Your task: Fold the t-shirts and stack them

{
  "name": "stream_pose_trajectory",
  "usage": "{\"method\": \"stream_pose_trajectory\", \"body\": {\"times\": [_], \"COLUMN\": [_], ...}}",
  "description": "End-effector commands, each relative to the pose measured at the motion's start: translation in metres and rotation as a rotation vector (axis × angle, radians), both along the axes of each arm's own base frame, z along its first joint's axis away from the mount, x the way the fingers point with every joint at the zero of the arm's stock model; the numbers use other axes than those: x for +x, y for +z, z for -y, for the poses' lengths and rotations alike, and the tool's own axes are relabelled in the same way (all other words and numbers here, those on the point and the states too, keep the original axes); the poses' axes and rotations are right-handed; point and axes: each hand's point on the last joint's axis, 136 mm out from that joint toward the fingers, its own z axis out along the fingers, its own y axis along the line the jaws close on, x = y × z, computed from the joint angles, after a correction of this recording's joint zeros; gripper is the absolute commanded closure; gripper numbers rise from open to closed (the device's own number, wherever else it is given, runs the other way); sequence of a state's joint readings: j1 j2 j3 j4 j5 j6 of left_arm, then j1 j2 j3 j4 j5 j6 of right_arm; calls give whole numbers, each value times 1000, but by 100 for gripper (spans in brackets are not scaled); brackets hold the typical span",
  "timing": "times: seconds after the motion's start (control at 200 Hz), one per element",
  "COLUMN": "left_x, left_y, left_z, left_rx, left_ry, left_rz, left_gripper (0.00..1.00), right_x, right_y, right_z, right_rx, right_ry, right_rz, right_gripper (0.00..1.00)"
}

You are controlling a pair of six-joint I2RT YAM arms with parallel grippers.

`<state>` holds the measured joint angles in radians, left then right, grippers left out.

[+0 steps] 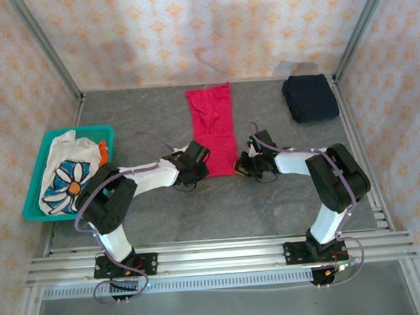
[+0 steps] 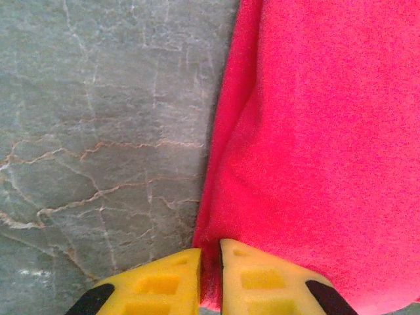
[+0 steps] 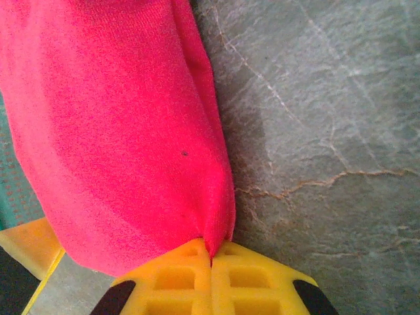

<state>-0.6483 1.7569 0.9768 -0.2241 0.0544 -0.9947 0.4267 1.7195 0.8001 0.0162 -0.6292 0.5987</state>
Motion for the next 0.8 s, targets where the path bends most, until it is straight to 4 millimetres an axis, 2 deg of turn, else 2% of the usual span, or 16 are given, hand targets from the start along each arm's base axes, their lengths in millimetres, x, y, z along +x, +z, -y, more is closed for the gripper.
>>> {"method": "stream_pose_trajectory", "body": {"times": [0.0, 0.085, 0.29, 0.475, 0.741, 0.796], "left_x": [4, 4, 7, 10, 3, 2], "left_y": [11, 8, 7, 2, -16, -20], "left_z": [-1, 0, 9, 16, 5, 6], "left_rx": [20, 12, -37, -55, -6, -14], "left_ry": [1, 4, 6, 0, 30, 32], "left_rz": [23, 22, 27, 19, -30, -34], "left_gripper": [80, 76, 75, 77, 76, 78], "right_x": [3, 3, 2, 2, 3, 3], "right_y": [11, 10, 10, 10, 12, 12], "right_z": [-2, -2, -2, -2, -2, -2], "right_rx": [2, 3, 4, 5, 6, 7], "right_ry": [5, 5, 6, 5, 8, 7], "right_rz": [32, 30, 29, 30, 36, 36], "right_gripper": [100, 100, 100, 100, 100, 100]}}
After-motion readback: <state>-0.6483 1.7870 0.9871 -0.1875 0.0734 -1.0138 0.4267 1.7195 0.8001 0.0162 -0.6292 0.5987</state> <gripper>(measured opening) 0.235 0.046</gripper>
